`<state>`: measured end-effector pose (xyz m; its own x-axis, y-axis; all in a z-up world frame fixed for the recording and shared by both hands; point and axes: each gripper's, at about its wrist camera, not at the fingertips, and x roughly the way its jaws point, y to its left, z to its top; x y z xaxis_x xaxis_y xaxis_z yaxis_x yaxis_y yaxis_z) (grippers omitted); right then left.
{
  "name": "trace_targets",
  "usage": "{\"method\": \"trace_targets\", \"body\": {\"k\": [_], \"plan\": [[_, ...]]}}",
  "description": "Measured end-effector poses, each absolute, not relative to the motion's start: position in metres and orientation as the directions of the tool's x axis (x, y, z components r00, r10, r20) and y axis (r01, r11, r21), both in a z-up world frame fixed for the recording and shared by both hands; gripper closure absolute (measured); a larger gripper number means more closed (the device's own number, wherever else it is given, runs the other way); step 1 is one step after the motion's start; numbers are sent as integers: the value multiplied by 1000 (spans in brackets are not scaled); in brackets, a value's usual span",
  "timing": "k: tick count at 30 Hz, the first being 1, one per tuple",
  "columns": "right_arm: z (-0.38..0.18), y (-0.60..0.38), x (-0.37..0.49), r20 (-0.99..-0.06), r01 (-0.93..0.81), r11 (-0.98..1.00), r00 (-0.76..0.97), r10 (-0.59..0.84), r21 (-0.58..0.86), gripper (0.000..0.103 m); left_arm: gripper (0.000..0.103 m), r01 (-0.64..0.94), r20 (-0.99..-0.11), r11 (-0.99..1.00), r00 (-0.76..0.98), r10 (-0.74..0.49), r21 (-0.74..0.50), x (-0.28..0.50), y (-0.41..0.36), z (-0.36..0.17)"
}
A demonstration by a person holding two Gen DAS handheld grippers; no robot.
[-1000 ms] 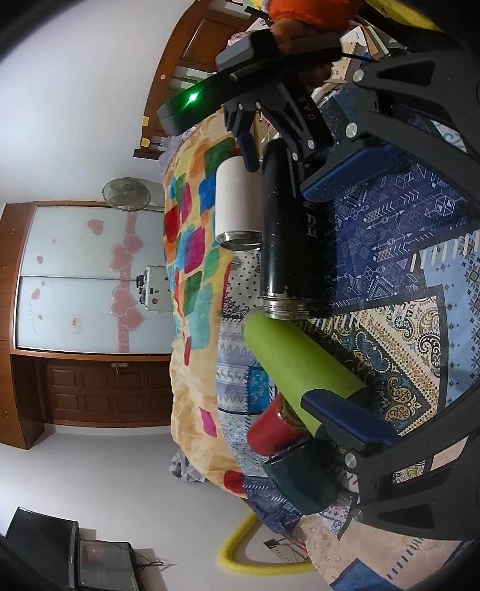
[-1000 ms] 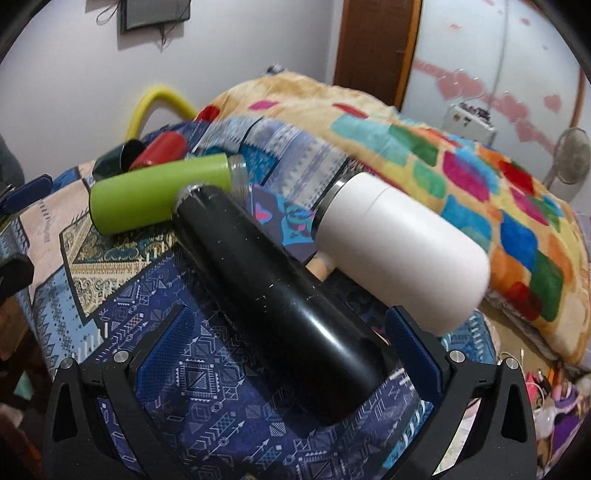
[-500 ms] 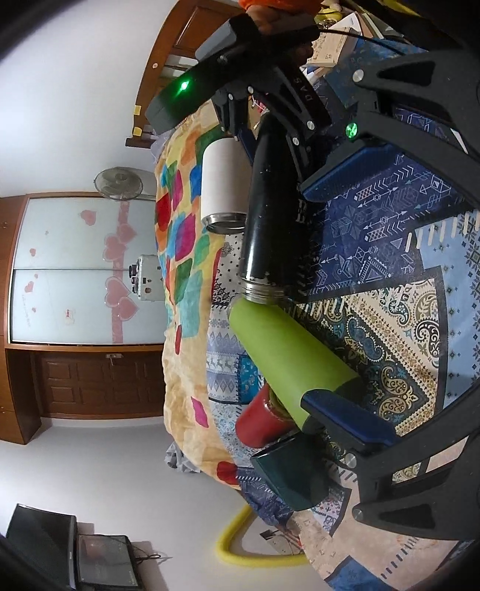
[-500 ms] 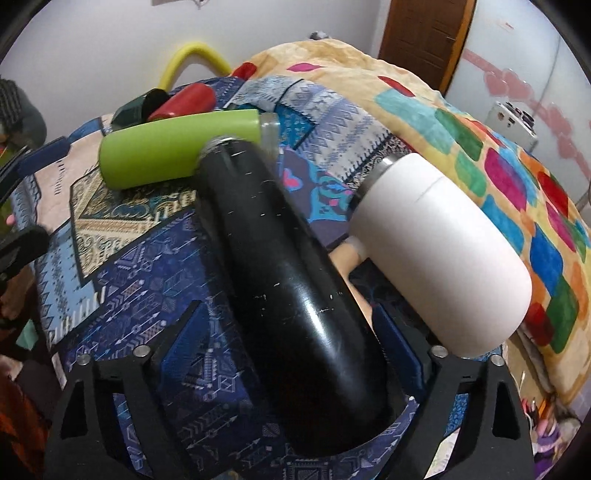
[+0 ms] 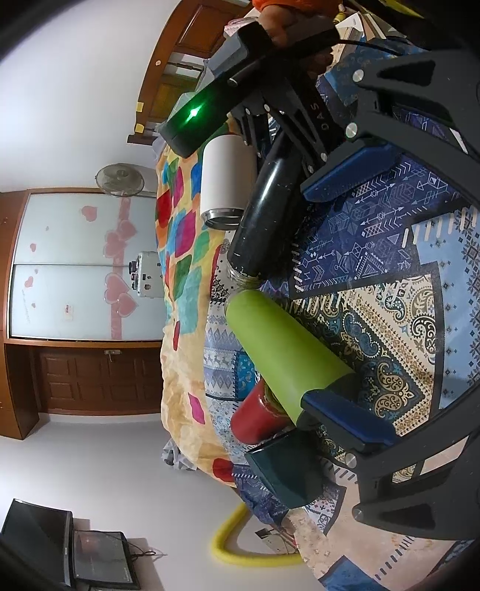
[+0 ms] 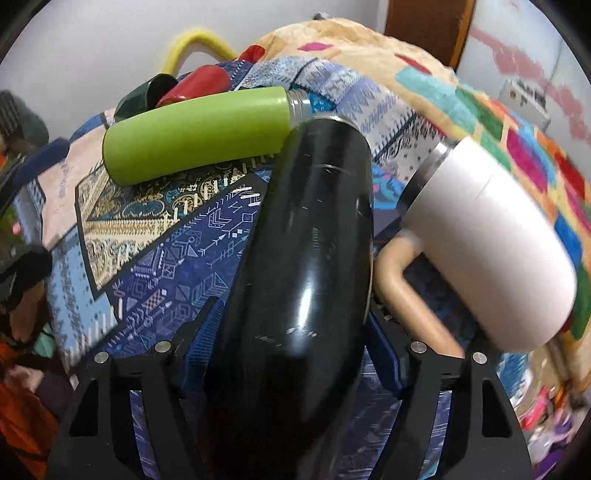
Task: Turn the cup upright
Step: 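Close the right gripper on the black thermos and lift it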
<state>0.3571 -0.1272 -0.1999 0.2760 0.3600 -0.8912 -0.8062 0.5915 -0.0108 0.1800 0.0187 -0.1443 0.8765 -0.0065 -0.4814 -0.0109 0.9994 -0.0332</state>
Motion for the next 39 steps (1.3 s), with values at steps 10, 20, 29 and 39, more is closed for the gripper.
{"method": "trace_targets", "body": {"k": [10, 20, 29, 39], "plan": [[-190, -140, 350, -840, -717, 697, 373, 394, 8, 41, 0, -23, -467, 999, 884, 0, -45, 175, 23, -138], [-174, -143, 330, -788, -711, 702, 419, 452, 25, 42, 0, -32, -438, 999, 899, 14, -34, 163, 24, -125], [-138, -147, 293, -706, -714, 700, 505, 497, -17, 42, 0, -32, -397, 999, 918, 14, -39, 146, 28, -104], [-110, -151, 246, -627, -715, 699, 552, 550, -16, 42, 0, -29, -356, 999, 934, 14, -37, 115, 27, -82]]}}
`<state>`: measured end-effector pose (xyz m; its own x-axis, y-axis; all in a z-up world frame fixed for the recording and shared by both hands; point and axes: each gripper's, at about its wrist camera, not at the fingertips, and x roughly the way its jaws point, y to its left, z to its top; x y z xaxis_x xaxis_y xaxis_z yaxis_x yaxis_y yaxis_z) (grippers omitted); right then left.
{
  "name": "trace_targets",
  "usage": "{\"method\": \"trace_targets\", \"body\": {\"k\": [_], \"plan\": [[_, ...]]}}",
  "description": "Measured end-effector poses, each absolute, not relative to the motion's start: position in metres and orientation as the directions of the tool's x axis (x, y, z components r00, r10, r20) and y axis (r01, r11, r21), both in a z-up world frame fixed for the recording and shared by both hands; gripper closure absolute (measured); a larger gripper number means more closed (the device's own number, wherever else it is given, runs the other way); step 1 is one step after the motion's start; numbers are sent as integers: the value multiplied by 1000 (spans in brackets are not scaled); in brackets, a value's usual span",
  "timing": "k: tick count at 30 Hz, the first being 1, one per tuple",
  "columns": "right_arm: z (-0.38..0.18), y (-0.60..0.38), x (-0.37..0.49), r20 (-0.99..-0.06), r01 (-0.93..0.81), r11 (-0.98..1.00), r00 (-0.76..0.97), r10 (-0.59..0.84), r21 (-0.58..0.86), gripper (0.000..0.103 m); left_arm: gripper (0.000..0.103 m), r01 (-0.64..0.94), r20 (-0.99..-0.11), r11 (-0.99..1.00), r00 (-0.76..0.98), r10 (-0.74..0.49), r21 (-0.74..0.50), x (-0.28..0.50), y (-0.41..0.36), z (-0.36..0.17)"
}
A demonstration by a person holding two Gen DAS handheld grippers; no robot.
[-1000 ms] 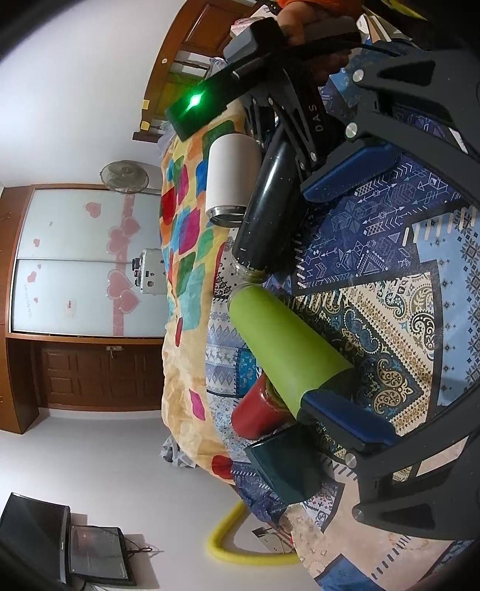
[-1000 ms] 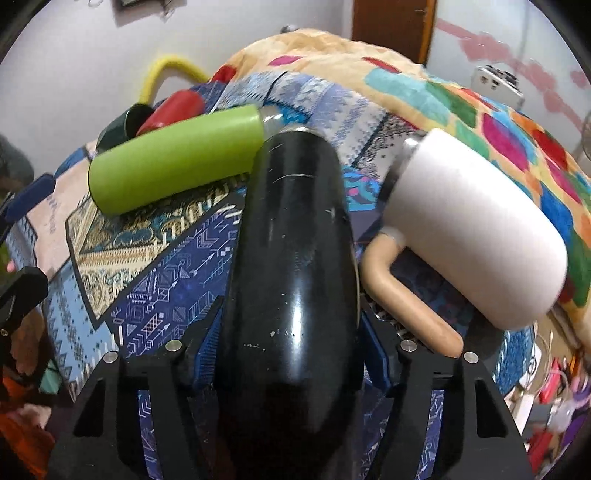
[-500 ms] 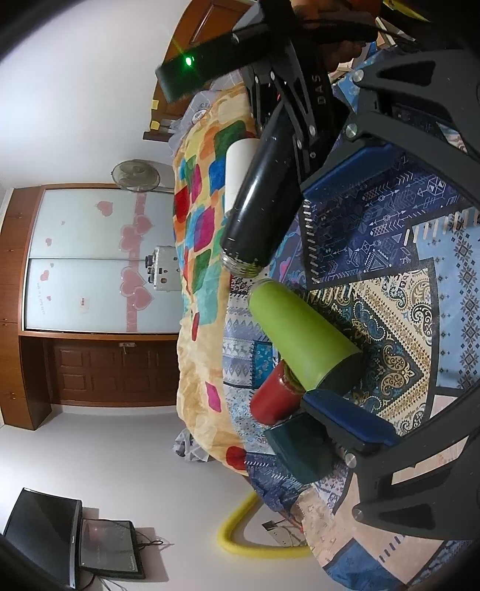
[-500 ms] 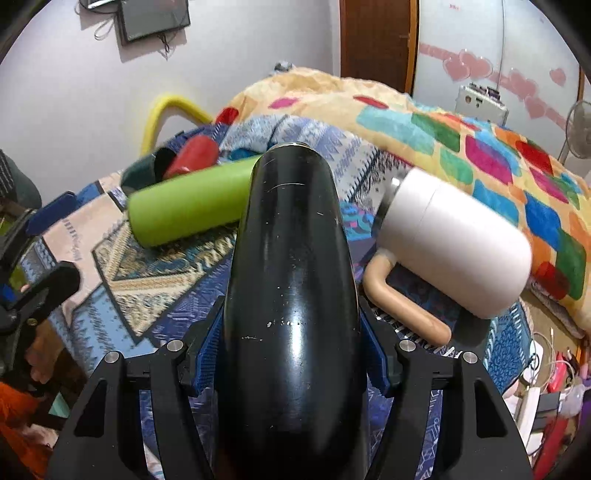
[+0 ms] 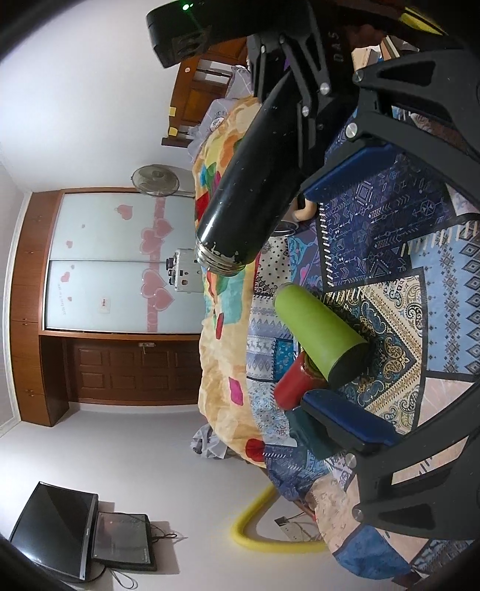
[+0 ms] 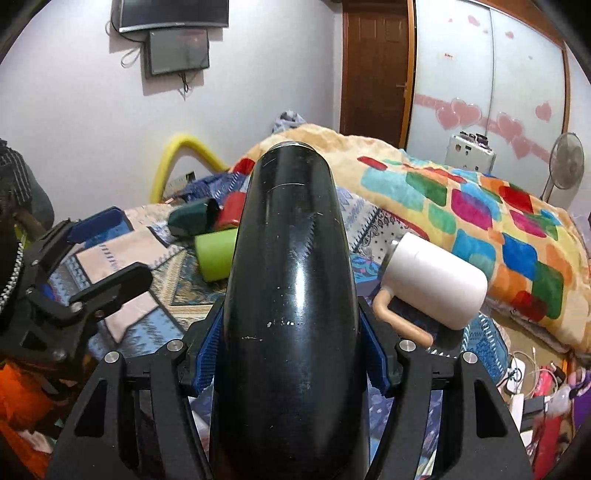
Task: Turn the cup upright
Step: 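Close the right gripper on the black thermos and lift it, then carry the black thermos toward the left gripper and release it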
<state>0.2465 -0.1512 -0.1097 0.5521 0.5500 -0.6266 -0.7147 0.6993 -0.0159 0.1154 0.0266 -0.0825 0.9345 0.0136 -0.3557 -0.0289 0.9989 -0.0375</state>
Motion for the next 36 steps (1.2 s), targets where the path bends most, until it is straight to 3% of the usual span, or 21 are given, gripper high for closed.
{"method": "trace_targets", "body": {"k": [16, 36], "plan": [[-145, -149, 210, -630, -716, 698, 534, 563, 17, 42, 0, -40, -372, 998, 928, 19, -48, 83, 32, -85], [-205, -114, 230, -770, -712, 702, 448, 454, 0, 41, 0, -65, -465, 996, 885, 29, -61, 98, 46, -124]]}}
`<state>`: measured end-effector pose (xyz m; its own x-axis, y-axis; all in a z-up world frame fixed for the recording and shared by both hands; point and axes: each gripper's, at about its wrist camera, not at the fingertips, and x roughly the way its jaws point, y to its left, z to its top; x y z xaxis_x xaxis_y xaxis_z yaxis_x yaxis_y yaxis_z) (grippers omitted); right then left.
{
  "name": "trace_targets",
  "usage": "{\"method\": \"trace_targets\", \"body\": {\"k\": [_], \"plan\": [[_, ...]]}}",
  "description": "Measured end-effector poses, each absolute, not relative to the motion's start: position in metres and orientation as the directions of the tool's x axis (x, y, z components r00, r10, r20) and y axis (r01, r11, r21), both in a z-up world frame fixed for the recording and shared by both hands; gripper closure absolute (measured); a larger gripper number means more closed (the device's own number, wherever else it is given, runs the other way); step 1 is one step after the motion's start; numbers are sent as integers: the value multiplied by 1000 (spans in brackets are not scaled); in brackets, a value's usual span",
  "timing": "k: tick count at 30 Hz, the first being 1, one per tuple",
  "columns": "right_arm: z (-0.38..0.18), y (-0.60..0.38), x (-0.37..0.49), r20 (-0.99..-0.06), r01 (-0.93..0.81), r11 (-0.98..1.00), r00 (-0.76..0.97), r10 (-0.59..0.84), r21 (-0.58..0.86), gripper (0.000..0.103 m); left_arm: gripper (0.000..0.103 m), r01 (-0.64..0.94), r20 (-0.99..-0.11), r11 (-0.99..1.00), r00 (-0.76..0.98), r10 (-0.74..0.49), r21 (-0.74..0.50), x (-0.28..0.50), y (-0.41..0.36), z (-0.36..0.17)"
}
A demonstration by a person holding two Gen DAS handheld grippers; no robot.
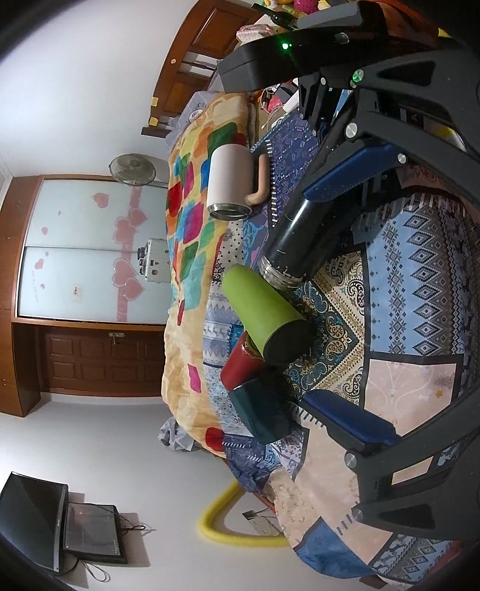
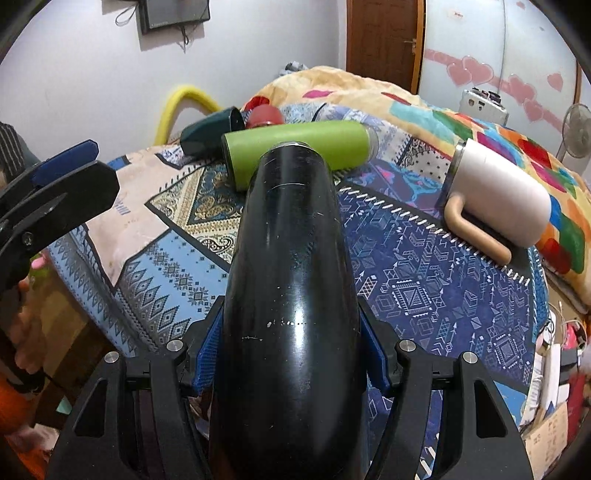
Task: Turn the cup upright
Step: 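Carry the black thermos toward the left gripper and release it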
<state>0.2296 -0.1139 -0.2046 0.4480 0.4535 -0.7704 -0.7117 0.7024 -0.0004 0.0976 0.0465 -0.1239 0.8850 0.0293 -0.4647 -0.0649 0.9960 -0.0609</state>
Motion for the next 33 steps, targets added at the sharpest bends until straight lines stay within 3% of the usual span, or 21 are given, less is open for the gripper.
{"method": "trace_targets", "body": {"k": [10, 17, 24, 33], "plan": [[-188, -119, 224, -749, -725, 688, 448, 488, 15, 41, 0, -72, -480, 996, 877, 36, -55, 105, 51, -130], [-157, -157, 219, -685, -676, 735, 559, 467, -51, 41, 0, -54, -511, 997, 859, 20, -51, 111, 45, -140], [-182, -179, 239, -731, -624, 777, 566, 381, -78, 41, 0, -34, -572, 999, 820, 20, -14, 120, 36, -161], [-187, -187, 237, -734, -665, 746, 517, 441, -20, 41, 0, -12, -618, 1000, 786, 5, -7, 132, 33, -173]]}}
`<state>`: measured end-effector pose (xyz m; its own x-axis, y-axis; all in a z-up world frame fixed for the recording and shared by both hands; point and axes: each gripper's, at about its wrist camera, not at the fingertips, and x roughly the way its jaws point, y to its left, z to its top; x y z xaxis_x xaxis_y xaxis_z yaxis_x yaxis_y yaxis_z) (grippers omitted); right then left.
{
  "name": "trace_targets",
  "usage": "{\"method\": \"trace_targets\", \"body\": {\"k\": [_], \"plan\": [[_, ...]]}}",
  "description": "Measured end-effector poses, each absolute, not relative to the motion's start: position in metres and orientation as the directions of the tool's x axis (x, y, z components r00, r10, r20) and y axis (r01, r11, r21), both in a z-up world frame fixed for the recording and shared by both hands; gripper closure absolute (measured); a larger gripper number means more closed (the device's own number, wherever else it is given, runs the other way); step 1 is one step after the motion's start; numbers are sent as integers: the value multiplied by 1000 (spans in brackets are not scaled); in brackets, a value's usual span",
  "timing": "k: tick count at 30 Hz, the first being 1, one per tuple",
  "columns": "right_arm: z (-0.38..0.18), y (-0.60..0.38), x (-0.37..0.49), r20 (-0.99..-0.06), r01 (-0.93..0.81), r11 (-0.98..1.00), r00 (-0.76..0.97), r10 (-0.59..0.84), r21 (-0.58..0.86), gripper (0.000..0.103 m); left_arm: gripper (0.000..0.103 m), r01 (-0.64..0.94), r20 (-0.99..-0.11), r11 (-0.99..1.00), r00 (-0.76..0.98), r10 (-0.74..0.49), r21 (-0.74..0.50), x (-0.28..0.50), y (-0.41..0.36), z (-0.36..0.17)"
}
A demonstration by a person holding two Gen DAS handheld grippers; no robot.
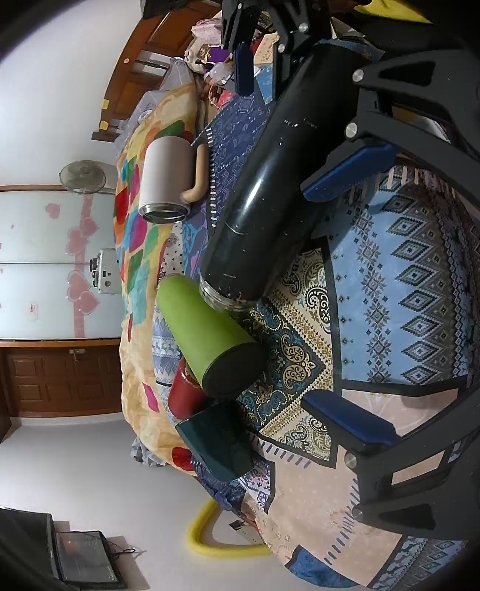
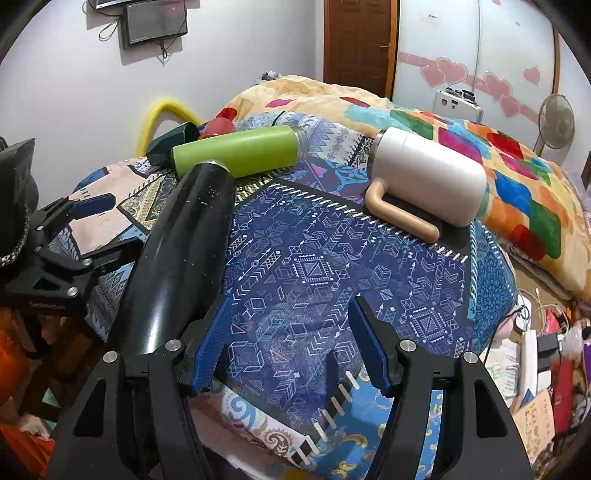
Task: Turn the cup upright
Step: 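Carry the black thermos toward the left gripper and release it, then grasp the black thermos with the left gripper and rotate it upright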
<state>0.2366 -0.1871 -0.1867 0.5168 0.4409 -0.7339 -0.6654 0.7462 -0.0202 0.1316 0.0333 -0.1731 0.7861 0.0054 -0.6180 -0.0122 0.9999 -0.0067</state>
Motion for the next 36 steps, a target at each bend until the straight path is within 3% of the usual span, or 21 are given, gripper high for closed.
{"method": "trace_targets", "body": {"k": [10, 16, 25, 29, 32, 36], "plan": [[-191, -174, 211, -710, -690, 722, 530, 463, -44, 42, 0, 9, -640, 1000, 768, -5, 2, 146, 45, -167], [-199, -170, 203, -681, -687, 724, 504, 531, 55, 42, 0, 14, -666, 1000, 746, -21, -17, 153, 57, -164], [-186, -174, 215, -646, -640, 768, 577, 500, 23, 41, 0, 36, -657, 999, 754, -20, 11, 148, 46, -141], [-164, -187, 222, -575, -585, 811, 654, 492, 29, 27, 0, 84, -686, 996, 726, -59, 3, 164, 32, -135], [-152, -192, 222, -535, -568, 823, 691, 486, 15, 25, 0, 130, -740, 992, 667, -88, -1, 184, 20, -139], [-145, -191, 223, -506, -568, 823, 705, 496, 15, 23, 22, 176, -816, 983, 561, -138, -44, 206, 13, -152]]}}
